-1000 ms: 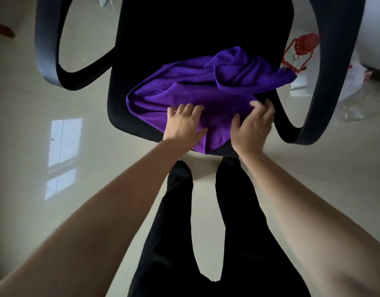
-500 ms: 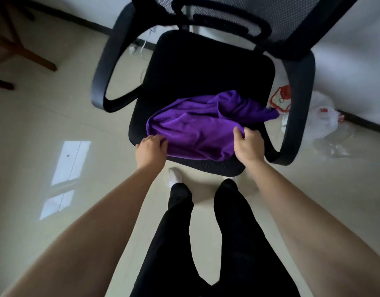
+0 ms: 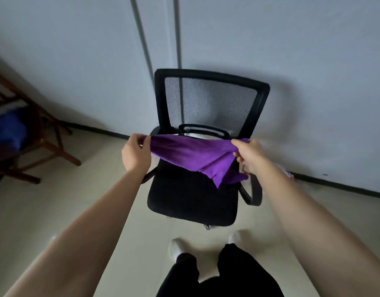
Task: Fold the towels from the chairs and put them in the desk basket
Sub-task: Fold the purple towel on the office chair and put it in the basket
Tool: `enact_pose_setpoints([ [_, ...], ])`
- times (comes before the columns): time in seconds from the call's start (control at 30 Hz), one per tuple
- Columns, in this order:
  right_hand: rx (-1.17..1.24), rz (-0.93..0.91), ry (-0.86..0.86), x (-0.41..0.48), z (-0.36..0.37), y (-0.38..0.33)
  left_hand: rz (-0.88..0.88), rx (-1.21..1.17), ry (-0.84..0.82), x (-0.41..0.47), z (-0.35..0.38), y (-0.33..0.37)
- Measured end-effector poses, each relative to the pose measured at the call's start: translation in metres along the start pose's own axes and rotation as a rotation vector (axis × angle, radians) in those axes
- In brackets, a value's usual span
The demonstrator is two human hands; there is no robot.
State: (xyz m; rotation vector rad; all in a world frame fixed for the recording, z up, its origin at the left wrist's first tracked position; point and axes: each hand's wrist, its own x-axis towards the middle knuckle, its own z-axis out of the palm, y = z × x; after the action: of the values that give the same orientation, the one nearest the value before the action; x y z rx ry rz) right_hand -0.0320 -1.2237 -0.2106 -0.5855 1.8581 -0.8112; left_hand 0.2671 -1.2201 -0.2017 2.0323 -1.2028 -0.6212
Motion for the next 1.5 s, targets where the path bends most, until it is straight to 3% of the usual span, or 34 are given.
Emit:
enact_pose_setpoints([
  [0.17, 0.189, -0.225, 0.176, -0.034, -0.019, -0.040, 0.113, -0.046, 0.039, 0.000, -0.037, 0.036],
  [0.27, 0.142, -0.423, 0.121, -0.049, -0.031, -0.060, 0.245, -0.020, 0.090, -0.006, -0.056, 0.054],
  [0.4, -0.172, -0.641, 0.027, -0.073, -0.052, -0.080, 0.485, 0.166, 0.161, -0.019, -0.077, 0.069],
  [0.47, -0.409, -0.832, 0.125, -0.079, -0.067, -0.084, 0.638, 0.345, 0.181, -0.027, -0.088, 0.071],
  [0.57, -0.580, -0.992, 0.217, -0.083, -0.094, -0.085, 0.815, 0.603, 0.207, -0.032, -0.101, 0.065],
  [0.7, -0.770, -1.088, 0.310, -0.102, -0.124, -0.086, 0.763, 0.698, 0.311, -0.061, -0.111, 0.077],
  [0.87, -0.510, -1.300, 0.443, -0.130, -0.145, -0.105, 0.621, 0.429, 0.507, -0.096, -0.127, 0.122],
  [1.03, -0.284, -1.377, 0.435, -0.147, -0.161, -0.117, 0.583, 0.195, 0.672, -0.113, -0.135, 0.152],
  [1.17, -0.202, -1.294, 0.423, -0.141, -0.161, -0.121, 0.582, 0.155, 0.685, -0.113, -0.135, 0.164],
  [1.27, -0.155, -1.213, 0.380, -0.128, -0.157, -0.126, 0.572, 0.220, 0.624, -0.099, -0.134, 0.167],
  [1.5, -0.203, -0.964, 0.267, -0.083, -0.138, -0.146, 0.558, 0.439, 0.279, -0.030, -0.123, 0.174],
])
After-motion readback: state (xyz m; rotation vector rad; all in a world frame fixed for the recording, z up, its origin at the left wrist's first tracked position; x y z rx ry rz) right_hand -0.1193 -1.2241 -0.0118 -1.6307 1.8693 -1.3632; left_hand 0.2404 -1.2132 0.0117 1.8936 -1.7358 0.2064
